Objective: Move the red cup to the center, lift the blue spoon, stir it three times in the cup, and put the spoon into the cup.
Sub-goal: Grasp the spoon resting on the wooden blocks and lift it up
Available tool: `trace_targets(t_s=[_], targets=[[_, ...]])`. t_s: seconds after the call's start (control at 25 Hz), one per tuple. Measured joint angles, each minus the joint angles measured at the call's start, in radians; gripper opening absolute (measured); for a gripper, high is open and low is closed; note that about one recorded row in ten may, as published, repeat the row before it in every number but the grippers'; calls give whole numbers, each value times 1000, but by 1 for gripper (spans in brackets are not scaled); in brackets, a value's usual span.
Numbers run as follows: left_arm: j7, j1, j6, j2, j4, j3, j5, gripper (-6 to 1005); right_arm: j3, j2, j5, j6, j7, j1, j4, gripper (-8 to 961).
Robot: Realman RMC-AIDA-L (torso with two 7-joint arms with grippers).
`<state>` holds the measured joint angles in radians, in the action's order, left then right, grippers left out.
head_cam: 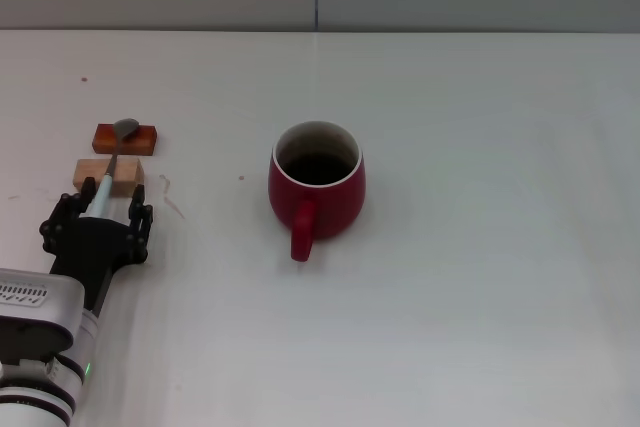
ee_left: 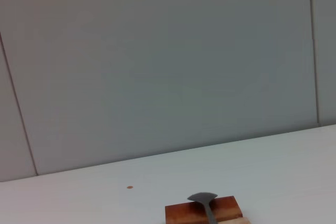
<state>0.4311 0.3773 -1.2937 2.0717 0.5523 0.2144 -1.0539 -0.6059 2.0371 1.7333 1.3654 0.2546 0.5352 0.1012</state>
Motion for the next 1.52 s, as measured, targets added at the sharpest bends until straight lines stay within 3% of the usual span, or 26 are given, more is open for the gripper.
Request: trace_targets(t_s=[0.4,1.52], targets=[[0,-5,-5,-1,2,-10,-2,388,13,0,0,0,0,-1,3,646],[-38,1,27,0,-23,-27,-3,380,26,9,2,0,0,-1,16,647]])
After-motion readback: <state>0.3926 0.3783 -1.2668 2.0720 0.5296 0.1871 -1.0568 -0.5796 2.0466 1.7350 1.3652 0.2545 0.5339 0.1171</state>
